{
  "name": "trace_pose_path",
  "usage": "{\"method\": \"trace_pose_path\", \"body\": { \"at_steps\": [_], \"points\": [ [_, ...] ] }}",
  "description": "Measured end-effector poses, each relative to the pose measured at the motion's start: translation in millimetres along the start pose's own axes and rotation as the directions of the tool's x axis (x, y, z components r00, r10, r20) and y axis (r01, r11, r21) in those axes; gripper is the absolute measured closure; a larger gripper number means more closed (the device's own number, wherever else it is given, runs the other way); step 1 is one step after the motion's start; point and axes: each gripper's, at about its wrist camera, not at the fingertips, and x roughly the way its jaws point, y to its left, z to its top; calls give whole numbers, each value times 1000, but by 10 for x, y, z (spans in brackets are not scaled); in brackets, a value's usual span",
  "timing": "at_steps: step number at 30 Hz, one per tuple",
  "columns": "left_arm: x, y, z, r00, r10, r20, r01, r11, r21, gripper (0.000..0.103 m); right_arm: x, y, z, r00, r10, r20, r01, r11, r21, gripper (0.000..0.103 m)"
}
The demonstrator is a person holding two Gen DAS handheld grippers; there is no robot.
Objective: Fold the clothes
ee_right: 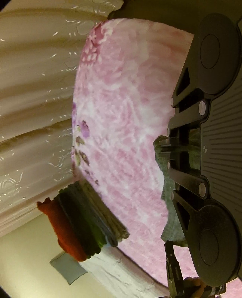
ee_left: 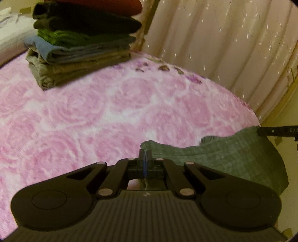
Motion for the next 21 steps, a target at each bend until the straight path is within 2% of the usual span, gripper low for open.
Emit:
{"method": "trace_pose_path", "body": {
  "at_steps": [4,6,12,15,16,21],
  "points": [
    [72,11,-21,1000,2,-29,-2,1000,-10,103,100,-45,27,998,-8,-55,10,1000,28,100],
    [122,10,-61,999,5,-48,-6,1000,-13,103,152,-79,3,996,-24,-89,27,999,38,96],
    [165,31,-86,999,10,-53,-12,999,-38,103,175,-83,3,996,-28,-88,31,999,32,94],
    [157,11,-63,999,13,-48,-14,1000,-17,103,177,-36,6,997,-32,-65,31,999,-12,94],
    [138,1,-52,999,15,-38,-16,1000,-9,103,167,-17,9,998,-30,-53,28,999,-28,101],
    [20,29,-5,999,23,34,-22,999,-39,103,32,-19,65,1000,-3,26,4,1000,-16,101]
  ]
}}
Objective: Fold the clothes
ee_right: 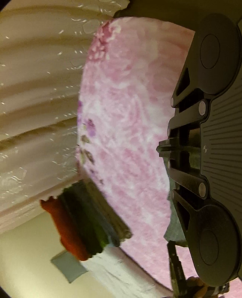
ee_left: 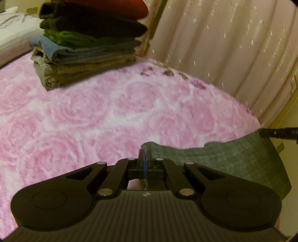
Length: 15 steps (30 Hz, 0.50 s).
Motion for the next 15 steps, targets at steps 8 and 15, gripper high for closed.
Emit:
{"method": "trace_pose_path", "body": {
  "at_steps": [8,15],
  "points": [
    [348,-27,-102,986,85,-144,-84,996,11,99,341,-160,-54,991,-46,-126,58,994,91,100],
    [276,409,-192,984,-65,-166,-12,905,-425,70,246,-487,-17,995,27,-93,8,937,350,35]
  ]
}}
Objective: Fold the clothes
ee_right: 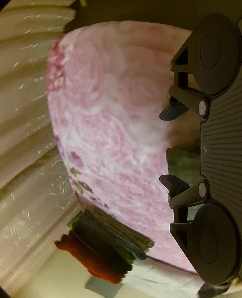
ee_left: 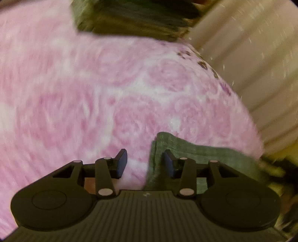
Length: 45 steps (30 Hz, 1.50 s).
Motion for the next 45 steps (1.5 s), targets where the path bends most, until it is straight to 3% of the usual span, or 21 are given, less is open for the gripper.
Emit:
{"method": "trace_pose_path", "body": {
  "at_steps": [1,2,4,10,13,15,16,17,18,19,22,24,27,29,30,32,37,39,40,41,45],
  "points": [
    [33,1,6,1000,-22,-15,22,1000,-17,82,38,-15,6,1000,20,-16,-20,1000,15,49],
    [73,-10,15,999,-45,-30,44,999,-25,93,88,-16,1,999,40,-37,-39,999,22,71],
    [100,-102,49,998,-56,-17,56,998,20,102,137,30,-30,998,46,-48,-46,999,-3,100],
    [181,-412,136,998,-46,44,36,980,196,102,-212,135,-127,995,-12,102,18,998,-63,101],
    [311,-567,128,999,5,37,-15,955,296,100,-135,92,-188,995,-72,69,76,995,-61,101],
    [287,-598,108,998,43,51,-56,952,300,96,-61,85,-214,993,-106,41,109,991,-73,101],
    [274,-614,98,996,61,59,-76,950,301,93,-48,97,-221,991,-127,35,129,988,-82,94],
    [262,-630,87,995,80,66,-97,948,303,89,-84,139,-218,987,-153,45,157,983,-93,65],
    [250,-645,77,992,99,73,-117,945,305,75,-134,185,-221,981,-184,64,190,976,-106,53],
    [191,-667,59,990,113,87,-135,943,304,71,-227,247,-243,970,-221,105,234,964,-128,47],
    [-111,-805,-83,988,101,119,-135,935,328,77,-558,534,-396,945,-268,188,310,917,-250,47],
    [-273,-950,-247,992,60,109,-96,926,364,88,-714,762,-630,959,-222,174,271,899,-345,51],
    [-286,-1183,-638,999,-3,41,-15,911,413,88,-720,993,-1072,966,-225,130,260,835,-484,57],
    [-120,-1240,-887,999,32,-10,-24,886,464,88,-554,932,-1322,949,-295,110,307,786,-536,69],
    [-45,-1238,-970,998,52,-20,-36,875,482,90,-461,828,-1404,940,-324,106,329,778,-536,69],
    [51,-1196,-1061,997,73,-7,-60,866,497,89,-397,703,-1435,939,-330,99,331,787,-521,68],
    [-77,-1205,-984,989,146,-4,-130,889,440,90,-478,688,-1300,946,-321,38,302,837,-457,68],
    [-205,-1239,-933,980,198,-25,-171,898,406,83,-545,723,-1237,947,-322,9,295,857,-422,54],
    [-262,-1264,-916,974,222,-39,-190,901,389,77,-627,747,-1214,950,-312,1,287,874,-391,23],
    [-307,-1298,-910,968,247,-54,-209,903,376,73,-730,778,-1203,957,-292,-7,270,893,-361,13],
    [-440,-1402,-938,929,352,-116,-296,893,338,61,-865,831,-1180,959,-275,-65,246,927,-285,13]
  ]
}}
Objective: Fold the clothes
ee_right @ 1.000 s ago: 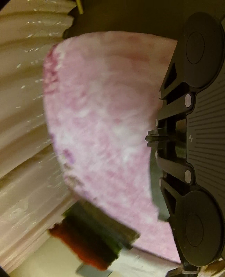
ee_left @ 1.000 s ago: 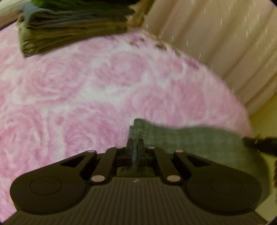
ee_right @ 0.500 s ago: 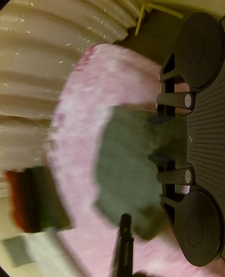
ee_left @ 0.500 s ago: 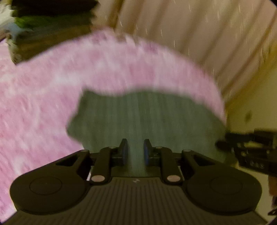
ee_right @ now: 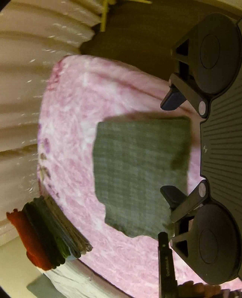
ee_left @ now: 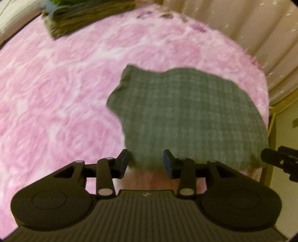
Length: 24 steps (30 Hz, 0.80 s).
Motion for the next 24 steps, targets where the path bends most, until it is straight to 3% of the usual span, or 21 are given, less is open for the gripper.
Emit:
{"method": "trace_pose_path", "body": {
  "at_steps": [4,13,17,19,24],
  "points": [
    [-95,-30,-45,998,36,-43,-37,999,-26,56,2,-47,-19,998,4,-60,0,997,76,13],
    [-10,-55,-71,995,66,-79,-67,998,-19,52,8,-143,24,998,0,-68,7,995,103,13],
    [16,151,-74,997,-41,-63,34,994,-101,45,20,-215,67,998,14,-55,-8,994,109,13],
    [23,434,-105,992,-126,-11,120,968,-218,43,6,-331,117,999,44,-21,-41,990,136,13],
    [253,1051,-142,958,-272,89,283,852,-440,43,223,-779,289,976,210,62,-219,933,286,13]
  ]
}}
